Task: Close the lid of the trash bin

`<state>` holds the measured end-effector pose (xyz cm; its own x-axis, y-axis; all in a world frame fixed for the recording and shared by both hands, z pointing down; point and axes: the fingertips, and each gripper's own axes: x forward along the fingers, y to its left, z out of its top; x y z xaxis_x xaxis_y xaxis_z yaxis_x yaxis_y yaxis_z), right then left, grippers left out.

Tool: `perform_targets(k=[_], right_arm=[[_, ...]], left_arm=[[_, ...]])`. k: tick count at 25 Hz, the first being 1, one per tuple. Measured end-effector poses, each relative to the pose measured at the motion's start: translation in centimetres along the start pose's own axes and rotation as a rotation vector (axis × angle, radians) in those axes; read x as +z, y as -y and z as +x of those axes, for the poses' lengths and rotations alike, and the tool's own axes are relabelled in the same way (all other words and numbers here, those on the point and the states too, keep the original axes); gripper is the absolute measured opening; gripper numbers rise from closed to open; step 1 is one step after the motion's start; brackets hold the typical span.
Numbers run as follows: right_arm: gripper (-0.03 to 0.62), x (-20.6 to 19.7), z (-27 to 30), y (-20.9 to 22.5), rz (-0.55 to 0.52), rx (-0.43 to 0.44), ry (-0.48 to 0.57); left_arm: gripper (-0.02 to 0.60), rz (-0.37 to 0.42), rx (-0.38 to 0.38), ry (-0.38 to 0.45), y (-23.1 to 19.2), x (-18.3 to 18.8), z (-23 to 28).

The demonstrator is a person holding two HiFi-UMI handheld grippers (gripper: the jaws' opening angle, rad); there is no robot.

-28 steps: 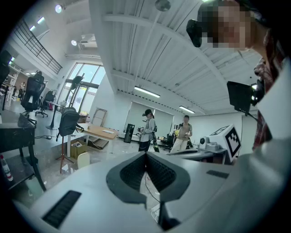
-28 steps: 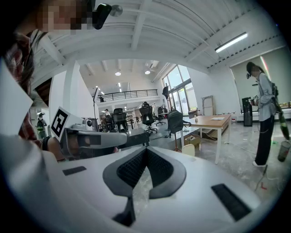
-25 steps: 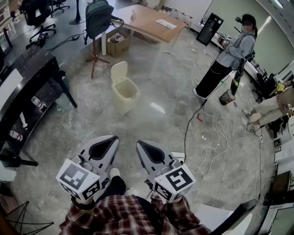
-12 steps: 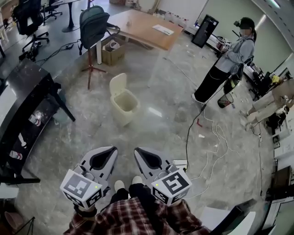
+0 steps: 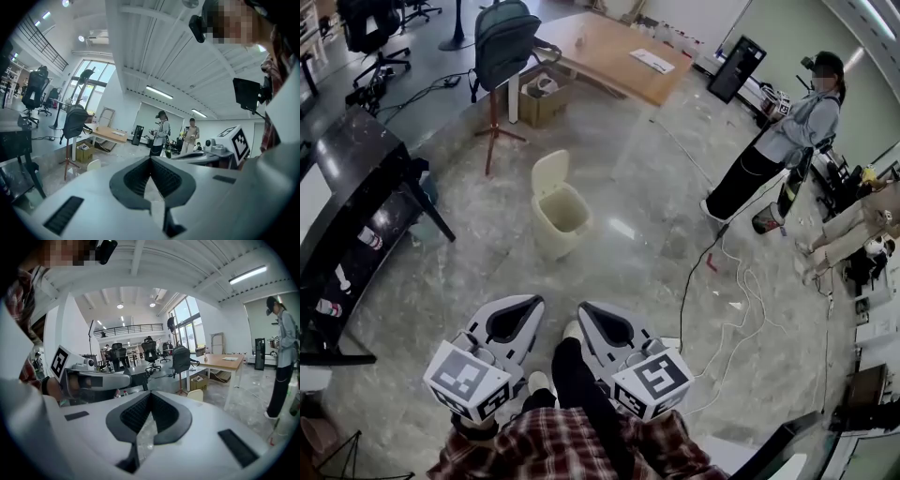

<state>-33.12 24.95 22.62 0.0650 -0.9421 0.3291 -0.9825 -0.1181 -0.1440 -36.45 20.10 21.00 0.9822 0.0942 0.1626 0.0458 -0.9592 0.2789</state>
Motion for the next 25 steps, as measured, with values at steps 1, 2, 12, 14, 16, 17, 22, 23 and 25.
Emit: perform_targets(k=[1,2,12,14,16,17,22,23,25], right_arm=[[0.012,0.4,0.3,0.9,0.001,0.001,0.003],[0.012,0.8,0.7,1.8,0.002,0.002,0.006],[0.012,5.2,5.0,11.6,-0.011,0.081,-0.009],[0.012,5.9,5.5,13.5,-0.015,0.088,0.004],[0.012,6.0,5.7,15.3,-0.008,0.091,0.014],[0.012,6.1,5.7,16.2,-0.004,0.091,0.019],[0.012,6.7,5.5,20.5,0.024,0.076,0.036],[0.012,6.7,5.6,21.3,0.033,0.071,0.036],[0.012,6.8,6.0,23.0,0.053,0.061,0.033]], left_arm=[[0.011,0.0,0.005,0.0,-0.4,0.2,0.6],[0.011,-0.002,0.011,0.0,-0.9,0.4,1.4],[0.011,-0.029,0.092,0.042,-6.5,5.6,11.2],[0.011,-0.028,0.1,0.046,-7.1,6.3,13.4],[0.011,-0.018,0.099,0.05,-7.1,6.8,15.4],[0.011,-0.012,0.097,0.051,-7.1,7.1,16.3],[0.011,0.003,0.098,0.035,-7.5,8.3,20.4],[0.011,0.006,0.098,0.03,-7.6,8.5,21.2],[0.011,0.012,0.094,0.02,-8.0,9.0,22.8]])
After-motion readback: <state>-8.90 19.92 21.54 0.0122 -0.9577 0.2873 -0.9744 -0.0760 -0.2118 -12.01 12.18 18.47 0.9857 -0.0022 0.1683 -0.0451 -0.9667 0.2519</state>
